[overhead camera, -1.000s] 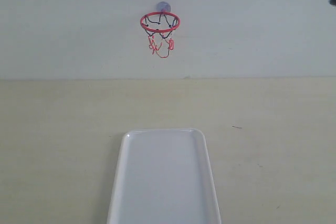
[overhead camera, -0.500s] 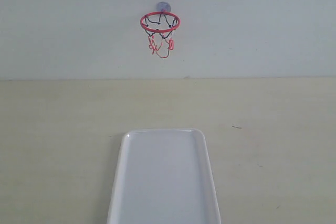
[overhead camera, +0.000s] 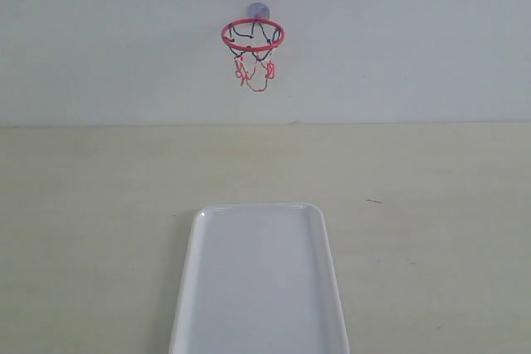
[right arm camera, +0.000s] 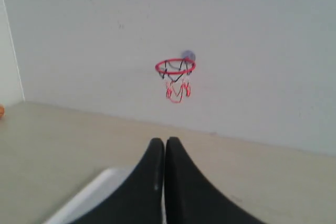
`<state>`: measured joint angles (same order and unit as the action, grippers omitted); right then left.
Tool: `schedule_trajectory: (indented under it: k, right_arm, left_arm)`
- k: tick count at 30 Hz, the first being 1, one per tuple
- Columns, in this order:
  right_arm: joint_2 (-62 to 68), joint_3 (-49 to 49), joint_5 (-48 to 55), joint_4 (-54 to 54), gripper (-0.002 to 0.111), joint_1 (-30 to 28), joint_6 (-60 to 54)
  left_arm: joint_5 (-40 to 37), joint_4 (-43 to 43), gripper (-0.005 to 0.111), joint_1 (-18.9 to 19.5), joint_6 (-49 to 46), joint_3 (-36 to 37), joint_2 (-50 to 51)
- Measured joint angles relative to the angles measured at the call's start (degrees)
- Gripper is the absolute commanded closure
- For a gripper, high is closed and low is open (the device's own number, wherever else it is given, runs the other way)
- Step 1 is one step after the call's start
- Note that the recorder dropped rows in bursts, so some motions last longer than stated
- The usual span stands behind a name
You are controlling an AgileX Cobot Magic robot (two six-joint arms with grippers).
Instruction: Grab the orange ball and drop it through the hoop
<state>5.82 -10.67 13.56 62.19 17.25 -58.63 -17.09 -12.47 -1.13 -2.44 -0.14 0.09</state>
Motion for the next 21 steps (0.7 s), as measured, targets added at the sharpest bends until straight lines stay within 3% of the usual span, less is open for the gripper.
schedule_trajectory:
  k: [3,6,21]
  right_arm:
    - [0.0,0.0,2.3,-19.5,0.108,0.0,23.2]
    - [0.0,0.0,2.8,-32.9,0.108,0.0,39.4]
    - [-0.1,7.5,-2.4,-50.5,0.108,0.0,58.6]
  left_arm:
    - [0.0,0.0,0.103,0.0,0.0,0.0,0.0]
    - [0.0,0.0,0.103,0.0,0.0,0.0,0.0]
    - [0.0,0.0,0.103,0.0,0.0,0.0,0.0]
